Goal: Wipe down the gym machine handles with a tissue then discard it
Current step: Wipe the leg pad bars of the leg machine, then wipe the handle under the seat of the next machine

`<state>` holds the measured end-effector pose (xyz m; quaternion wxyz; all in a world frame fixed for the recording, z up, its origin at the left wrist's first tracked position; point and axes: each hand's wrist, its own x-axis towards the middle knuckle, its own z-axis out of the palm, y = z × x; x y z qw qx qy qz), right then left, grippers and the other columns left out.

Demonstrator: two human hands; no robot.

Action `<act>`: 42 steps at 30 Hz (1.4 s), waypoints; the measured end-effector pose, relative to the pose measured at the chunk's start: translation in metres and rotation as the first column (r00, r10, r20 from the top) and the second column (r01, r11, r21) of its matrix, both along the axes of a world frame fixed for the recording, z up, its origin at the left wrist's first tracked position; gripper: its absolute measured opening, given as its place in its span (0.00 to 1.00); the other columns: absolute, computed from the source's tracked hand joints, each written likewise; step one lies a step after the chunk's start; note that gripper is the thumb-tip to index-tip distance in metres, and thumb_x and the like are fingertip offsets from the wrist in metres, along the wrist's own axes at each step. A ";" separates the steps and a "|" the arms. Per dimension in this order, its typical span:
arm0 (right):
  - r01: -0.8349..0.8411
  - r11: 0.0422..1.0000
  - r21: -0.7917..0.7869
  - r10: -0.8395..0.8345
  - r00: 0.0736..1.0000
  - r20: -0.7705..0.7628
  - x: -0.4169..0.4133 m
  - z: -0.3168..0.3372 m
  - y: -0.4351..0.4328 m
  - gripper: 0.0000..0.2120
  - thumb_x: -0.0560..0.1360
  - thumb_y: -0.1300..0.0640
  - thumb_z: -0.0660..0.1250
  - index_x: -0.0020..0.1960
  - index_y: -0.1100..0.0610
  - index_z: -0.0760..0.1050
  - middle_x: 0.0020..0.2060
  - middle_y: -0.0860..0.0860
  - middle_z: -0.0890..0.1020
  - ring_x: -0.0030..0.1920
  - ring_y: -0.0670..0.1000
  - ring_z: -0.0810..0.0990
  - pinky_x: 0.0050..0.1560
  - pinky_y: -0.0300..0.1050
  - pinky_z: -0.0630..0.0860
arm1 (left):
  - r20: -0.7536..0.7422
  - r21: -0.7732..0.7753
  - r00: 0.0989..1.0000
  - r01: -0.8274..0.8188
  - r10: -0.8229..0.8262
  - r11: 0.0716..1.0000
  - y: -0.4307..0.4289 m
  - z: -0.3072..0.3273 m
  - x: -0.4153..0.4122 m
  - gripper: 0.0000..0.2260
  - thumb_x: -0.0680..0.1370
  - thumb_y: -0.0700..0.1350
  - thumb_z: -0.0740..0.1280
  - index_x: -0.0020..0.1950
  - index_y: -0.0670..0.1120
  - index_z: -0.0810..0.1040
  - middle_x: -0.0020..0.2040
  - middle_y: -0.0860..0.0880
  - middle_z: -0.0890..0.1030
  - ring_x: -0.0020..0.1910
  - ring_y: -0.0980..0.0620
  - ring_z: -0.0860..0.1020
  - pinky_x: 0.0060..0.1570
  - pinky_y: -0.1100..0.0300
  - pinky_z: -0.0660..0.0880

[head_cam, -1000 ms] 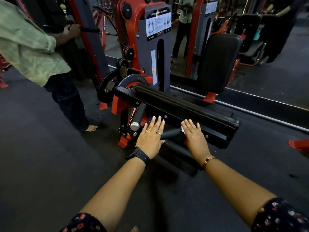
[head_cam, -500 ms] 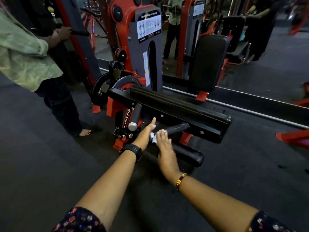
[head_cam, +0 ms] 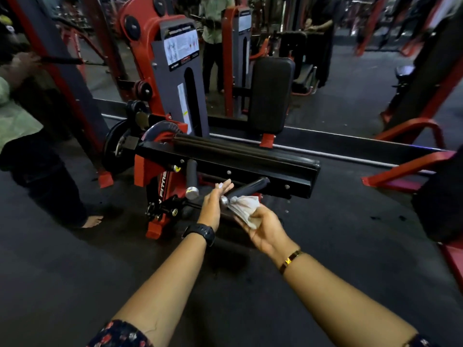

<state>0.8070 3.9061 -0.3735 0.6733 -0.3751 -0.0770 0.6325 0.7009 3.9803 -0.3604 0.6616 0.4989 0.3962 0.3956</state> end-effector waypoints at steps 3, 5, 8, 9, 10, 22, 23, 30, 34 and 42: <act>0.035 0.999 0.013 -0.034 0.997 -0.075 0.012 0.005 -0.015 0.22 0.72 0.66 0.53 0.63 0.67 0.72 0.58 0.64 0.79 0.56 0.60 0.81 0.55 0.50 0.79 | -0.087 0.205 0.995 0.056 -0.039 0.977 -0.015 0.003 0.002 0.17 0.73 0.55 0.61 0.59 0.54 0.78 0.68 0.46 0.75 0.75 0.54 0.60 0.68 0.67 0.60; 0.076 0.997 0.026 -0.074 0.994 -0.082 0.018 0.009 -0.028 0.24 0.70 0.63 0.55 0.64 0.68 0.71 0.58 0.65 0.79 0.55 0.60 0.81 0.53 0.49 0.80 | -0.091 0.324 0.993 0.102 -0.076 0.941 -0.022 0.003 0.010 0.15 0.76 0.49 0.60 0.61 0.51 0.76 0.65 0.50 0.76 0.74 0.56 0.61 0.63 0.76 0.60; 0.156 0.987 0.033 -0.151 0.981 -0.120 0.030 0.011 -0.047 0.21 0.75 0.61 0.54 0.63 0.70 0.72 0.55 0.65 0.80 0.52 0.60 0.82 0.49 0.49 0.82 | -0.020 0.259 0.978 0.206 -0.208 0.944 -0.034 0.003 0.033 0.13 0.82 0.41 0.58 0.66 0.42 0.75 0.63 0.47 0.77 0.68 0.51 0.71 0.66 0.65 0.67; 0.191 0.981 0.029 -0.186 0.974 -0.132 0.036 0.011 -0.055 0.20 0.77 0.60 0.53 0.61 0.70 0.73 0.53 0.65 0.81 0.50 0.60 0.83 0.47 0.49 0.82 | 0.030 0.112 0.969 0.240 -0.245 0.964 -0.038 0.002 0.045 0.16 0.83 0.44 0.55 0.68 0.41 0.73 0.65 0.45 0.77 0.66 0.50 0.73 0.65 0.62 0.69; 0.213 0.977 0.018 -0.209 0.969 -0.132 0.042 0.012 -0.063 0.20 0.78 0.58 0.52 0.60 0.69 0.74 0.52 0.65 0.82 0.49 0.60 0.84 0.47 0.49 0.82 | 0.095 -0.081 0.962 0.262 -0.255 0.962 -0.042 0.002 0.055 0.19 0.83 0.49 0.53 0.69 0.42 0.72 0.65 0.44 0.76 0.64 0.49 0.74 0.64 0.59 0.69; 0.411 0.861 -0.300 -0.413 0.909 0.061 0.149 0.011 -0.153 0.22 0.80 0.46 0.55 0.56 0.65 0.72 0.47 0.65 0.81 0.46 0.63 0.81 0.48 0.55 0.78 | 0.241 -0.555 0.850 0.517 -0.469 0.651 -0.109 -0.009 0.159 0.32 0.78 0.66 0.53 0.66 0.41 0.73 0.53 0.40 0.81 0.50 0.44 0.80 0.54 0.51 0.75; 0.427 0.854 -0.296 -0.433 0.900 0.050 0.159 0.010 -0.158 0.22 0.80 0.46 0.55 0.56 0.65 0.72 0.48 0.65 0.80 0.46 0.63 0.81 0.48 0.56 0.78 | 0.247 -0.559 0.839 0.532 -0.484 0.636 -0.115 -0.007 0.169 0.32 0.78 0.66 0.53 0.66 0.41 0.73 0.54 0.40 0.81 0.50 0.44 0.80 0.52 0.52 0.75; 0.509 0.819 -0.265 -0.531 0.847 -0.014 0.255 0.001 -0.198 0.24 0.80 0.45 0.56 0.55 0.67 0.71 0.42 0.66 0.80 0.42 0.64 0.82 0.38 0.58 0.81 | 0.270 -0.595 0.814 0.562 -0.515 0.575 -0.156 -0.010 0.266 0.33 0.78 0.66 0.53 0.67 0.40 0.73 0.56 0.40 0.80 0.52 0.44 0.79 0.52 0.52 0.74; 0.523 0.818 -0.241 -0.538 0.843 0.002 0.319 0.000 -0.225 0.24 0.79 0.42 0.56 0.55 0.64 0.72 0.47 0.64 0.80 0.45 0.63 0.81 0.44 0.55 0.81 | 0.309 -0.605 0.811 0.570 -0.497 0.556 -0.181 -0.009 0.331 0.32 0.78 0.65 0.54 0.66 0.40 0.73 0.60 0.38 0.78 0.55 0.42 0.79 0.56 0.50 0.74; 0.509 0.833 -0.218 -0.508 0.859 0.064 0.419 0.011 -0.263 0.27 0.80 0.41 0.54 0.56 0.65 0.73 0.49 0.65 0.79 0.49 0.62 0.79 0.59 0.57 0.73 | 0.310 -0.601 0.806 0.577 -0.504 0.553 -0.226 -0.007 0.435 0.13 0.81 0.40 0.61 0.64 0.38 0.74 0.59 0.40 0.80 0.51 0.47 0.81 0.50 0.55 0.78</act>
